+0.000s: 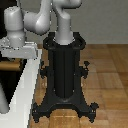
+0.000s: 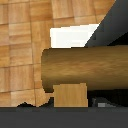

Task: Open the door by pressing down and pulling on the handle.

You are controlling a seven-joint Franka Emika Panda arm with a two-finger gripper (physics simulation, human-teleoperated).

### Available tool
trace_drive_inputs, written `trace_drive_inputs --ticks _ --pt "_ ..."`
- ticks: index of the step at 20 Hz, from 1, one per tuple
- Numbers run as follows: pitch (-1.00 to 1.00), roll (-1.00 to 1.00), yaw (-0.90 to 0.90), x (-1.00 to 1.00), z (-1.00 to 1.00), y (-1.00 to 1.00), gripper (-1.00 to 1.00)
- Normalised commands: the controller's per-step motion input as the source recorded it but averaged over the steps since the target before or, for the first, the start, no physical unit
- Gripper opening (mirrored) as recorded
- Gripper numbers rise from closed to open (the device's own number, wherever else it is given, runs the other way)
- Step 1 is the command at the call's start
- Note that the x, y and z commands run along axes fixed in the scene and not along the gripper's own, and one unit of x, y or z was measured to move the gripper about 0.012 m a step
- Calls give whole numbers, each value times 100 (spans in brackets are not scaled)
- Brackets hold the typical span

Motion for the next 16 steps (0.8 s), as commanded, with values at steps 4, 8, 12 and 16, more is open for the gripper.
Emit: trace_drive_inputs --ticks 4,8,12,16 --pt "-4 0 0 0 -25 0 -100" --pt "-11 0 0 0 -75 0 -100" --pt "-11 0 0 0 -75 0 -100" --pt "-11 0 0 0 -75 0 -100"
